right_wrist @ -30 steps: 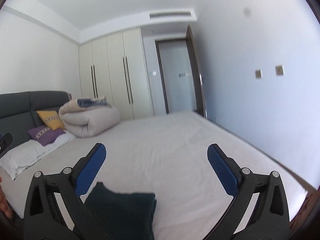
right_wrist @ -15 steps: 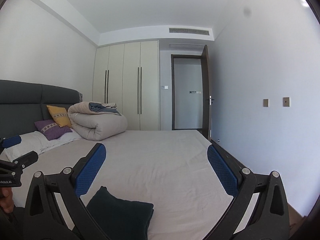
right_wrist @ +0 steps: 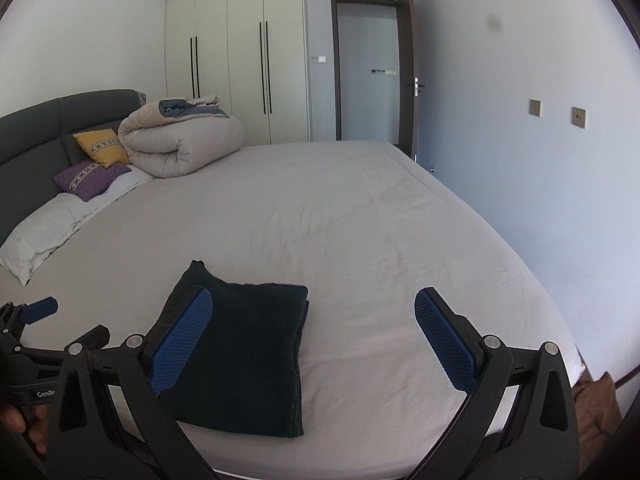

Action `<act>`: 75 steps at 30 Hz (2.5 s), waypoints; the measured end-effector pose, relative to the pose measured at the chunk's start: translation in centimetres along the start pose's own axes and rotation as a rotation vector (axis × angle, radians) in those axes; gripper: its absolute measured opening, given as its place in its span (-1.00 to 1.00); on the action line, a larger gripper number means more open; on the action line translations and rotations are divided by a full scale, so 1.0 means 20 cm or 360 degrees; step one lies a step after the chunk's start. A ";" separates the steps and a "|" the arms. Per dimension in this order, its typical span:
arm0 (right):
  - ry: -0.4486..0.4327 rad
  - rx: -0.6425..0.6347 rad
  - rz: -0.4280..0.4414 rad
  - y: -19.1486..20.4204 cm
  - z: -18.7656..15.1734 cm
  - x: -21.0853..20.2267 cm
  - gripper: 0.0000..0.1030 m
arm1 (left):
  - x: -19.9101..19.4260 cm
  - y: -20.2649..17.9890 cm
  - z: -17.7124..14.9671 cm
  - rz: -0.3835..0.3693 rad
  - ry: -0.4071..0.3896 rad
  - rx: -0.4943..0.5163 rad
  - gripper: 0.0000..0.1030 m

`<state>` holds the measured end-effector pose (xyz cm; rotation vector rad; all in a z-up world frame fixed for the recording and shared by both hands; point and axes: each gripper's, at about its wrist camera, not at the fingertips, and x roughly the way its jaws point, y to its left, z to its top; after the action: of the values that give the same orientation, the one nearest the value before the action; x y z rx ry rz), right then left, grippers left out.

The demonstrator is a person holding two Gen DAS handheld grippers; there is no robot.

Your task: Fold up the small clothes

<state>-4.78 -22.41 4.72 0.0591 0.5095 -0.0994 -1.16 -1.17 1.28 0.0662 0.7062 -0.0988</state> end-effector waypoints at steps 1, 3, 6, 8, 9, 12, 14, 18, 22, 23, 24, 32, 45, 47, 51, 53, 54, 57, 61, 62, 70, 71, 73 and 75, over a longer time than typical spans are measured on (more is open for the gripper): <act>0.0041 0.0001 -0.0016 0.01 -0.03 0.04 1.00 | 0.03 0.00 -0.03 -0.0009 0.0056 -0.0015 1.00; 0.0139 -0.0007 -0.0054 0.03 -0.08 0.11 1.00 | 0.08 0.00 -0.07 0.0002 0.0141 -0.0031 1.00; 0.0266 0.0023 -0.0069 0.04 -0.15 0.22 1.00 | 0.12 0.01 -0.09 -0.0001 0.0199 -0.0059 1.00; 0.0346 0.0054 -0.0066 0.04 -0.20 0.30 1.00 | 0.13 0.03 -0.08 0.0003 0.0210 -0.0074 1.00; 0.0381 0.0075 -0.0060 0.03 -0.22 0.33 1.00 | 0.13 0.03 -0.08 0.0010 0.0210 -0.0075 1.00; 0.0430 0.0098 -0.0070 0.03 -0.25 0.39 1.00 | 0.15 0.04 -0.07 0.0003 0.0223 -0.0074 1.00; 0.0431 0.0081 -0.0071 0.03 -0.25 0.40 1.00 | 0.16 0.04 -0.07 -0.0004 0.0233 -0.0080 1.00; 0.0427 0.0025 -0.0073 0.05 -0.24 0.34 1.00 | 0.17 0.05 -0.06 -0.0004 0.0250 -0.0085 1.00; 0.0462 0.0009 -0.0054 0.07 -0.25 0.31 1.00 | 0.18 0.05 -0.06 -0.0013 0.0263 -0.0093 1.00; 0.0467 0.0005 -0.0052 0.08 -0.25 0.31 1.00 | 0.18 0.06 -0.06 -0.0012 0.0264 -0.0096 1.00; 0.0470 -0.0001 -0.0050 0.09 -0.25 0.30 1.00 | 0.19 0.06 -0.06 -0.0011 0.0265 -0.0098 1.00; 0.0477 -0.0010 -0.0045 0.10 -0.24 0.30 1.00 | 0.20 0.06 -0.07 -0.0021 0.0277 -0.0104 1.00; 0.0485 -0.0007 -0.0048 0.13 -0.25 0.31 1.00 | 0.21 0.05 -0.07 -0.0022 0.0286 -0.0105 1.00; 0.0485 -0.0007 -0.0048 0.12 -0.24 0.31 1.00 | 0.20 0.05 -0.07 -0.0022 0.0286 -0.0104 1.00; 0.0493 -0.0003 -0.0049 0.14 -0.25 0.32 1.00 | 0.20 0.05 -0.08 -0.0021 0.0289 -0.0107 1.00; 0.0500 -0.0003 -0.0046 0.14 -0.26 0.33 1.00 | 0.21 0.05 -0.08 -0.0021 0.0293 -0.0107 1.00; 0.0501 -0.0005 -0.0046 0.14 -0.26 0.33 1.00 | 0.20 0.05 -0.09 -0.0020 0.0294 -0.0107 1.00; 0.0502 -0.0004 -0.0046 0.15 -0.26 0.33 1.00 | 0.20 0.05 -0.09 -0.0021 0.0294 -0.0108 1.00; 0.0504 -0.0005 -0.0045 0.15 -0.27 0.34 1.00 | 0.21 0.05 -0.09 -0.0022 0.0296 -0.0108 1.00; 0.0504 -0.0004 -0.0044 0.15 -0.27 0.34 1.00 | 0.21 0.05 -0.09 -0.0024 0.0297 -0.0108 1.00; 0.0510 -0.0003 -0.0046 0.16 -0.28 0.34 1.00 | 0.21 0.05 -0.09 -0.0023 0.0296 -0.0109 1.00; 0.0510 -0.0003 -0.0046 0.16 -0.28 0.34 1.00 | 0.21 0.05 -0.09 -0.0023 0.0296 -0.0110 1.00; 0.0509 -0.0004 -0.0045 0.16 -0.28 0.34 1.00 | 0.21 0.05 -0.09 -0.0023 0.0298 -0.0108 1.00; 0.0507 -0.0004 -0.0045 0.16 -0.28 0.34 1.00 | 0.21 0.05 -0.09 -0.0022 0.0297 -0.0108 1.00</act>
<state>-1.15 -19.36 -3.40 0.0655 0.8289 -0.1178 0.86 -0.34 -2.79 0.0051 0.8959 -0.0824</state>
